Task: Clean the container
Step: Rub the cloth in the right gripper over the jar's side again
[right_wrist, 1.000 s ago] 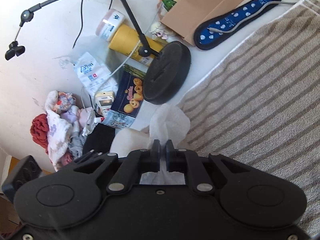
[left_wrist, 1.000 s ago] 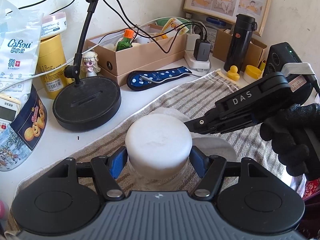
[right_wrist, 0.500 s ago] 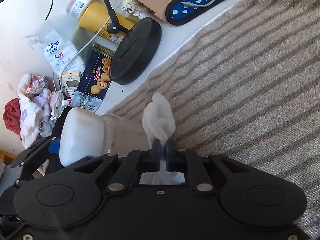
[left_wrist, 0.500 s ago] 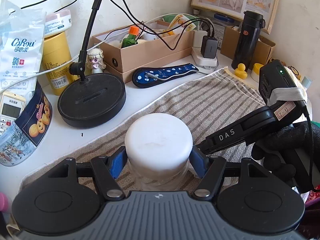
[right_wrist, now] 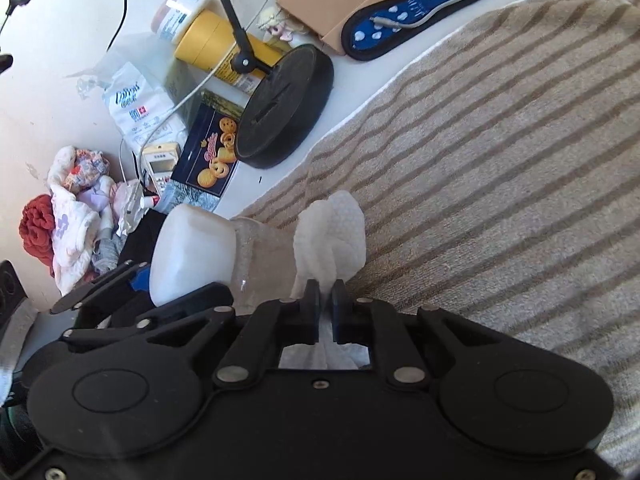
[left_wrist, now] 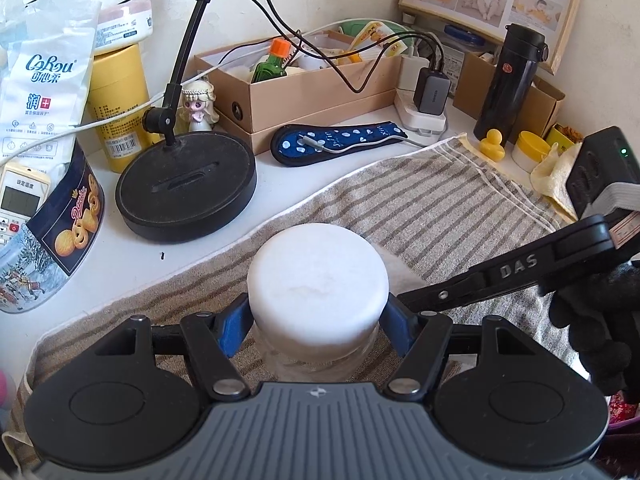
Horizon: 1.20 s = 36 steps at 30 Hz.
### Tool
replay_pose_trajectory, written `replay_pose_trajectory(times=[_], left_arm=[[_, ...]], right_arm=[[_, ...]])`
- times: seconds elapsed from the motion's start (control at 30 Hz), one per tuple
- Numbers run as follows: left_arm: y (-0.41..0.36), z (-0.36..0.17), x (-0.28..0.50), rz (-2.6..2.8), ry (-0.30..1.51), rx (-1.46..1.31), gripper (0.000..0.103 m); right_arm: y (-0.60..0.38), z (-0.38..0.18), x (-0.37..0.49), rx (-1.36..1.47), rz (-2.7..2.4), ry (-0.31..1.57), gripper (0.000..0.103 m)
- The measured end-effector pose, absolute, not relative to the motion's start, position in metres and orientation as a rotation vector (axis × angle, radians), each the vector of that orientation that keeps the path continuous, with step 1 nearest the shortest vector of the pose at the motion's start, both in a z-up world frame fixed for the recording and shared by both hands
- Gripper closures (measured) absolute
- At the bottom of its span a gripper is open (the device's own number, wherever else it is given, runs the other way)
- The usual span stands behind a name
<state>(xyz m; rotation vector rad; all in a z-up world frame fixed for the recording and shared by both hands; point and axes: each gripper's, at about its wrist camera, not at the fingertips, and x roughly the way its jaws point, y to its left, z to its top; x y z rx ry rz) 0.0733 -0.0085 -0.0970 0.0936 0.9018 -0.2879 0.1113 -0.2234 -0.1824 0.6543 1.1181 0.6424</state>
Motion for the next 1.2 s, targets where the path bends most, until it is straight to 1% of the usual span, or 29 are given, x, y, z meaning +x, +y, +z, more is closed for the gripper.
replay_pose_trajectory(times=[0.3,0.43,0.57,0.8,0.97,1.1,1.2], left_arm=[[0.001,-0.095,0.075,-0.636,0.836,0.329,0.036],[0.01,-0.092,0.092,-0.673,0.902,0.288,0.036],[0.0,-0.087,0.083,-0.531,0.898,0.218,0.035],[-0.013,-0.09,0.06,-0.211,0.874,0.01,0.035],[-0.008,-0.085,0.062,-0.273,0.836,0.052,0.036],[-0.001,-0.084,0.067,-0.457,0.816,0.172,0.037],[0.01,-0.082,0.075,-0.542,0.839,0.17,0.037]], right_arm=[[-0.243,-0.171,0.094,0.725,0.611,1.067,0.097],[-0.245,-0.168,0.087,0.731,0.613,1.053,0.097],[-0.25,-0.167,0.083,0.745,0.602,1.041,0.097],[-0.251,-0.164,0.083,0.761,0.609,1.025,0.097],[-0.245,-0.162,0.083,0.74,0.638,1.033,0.097],[-0.247,-0.162,0.081,0.738,0.647,1.036,0.097],[-0.248,-0.161,0.081,0.74,0.65,1.034,0.097]])
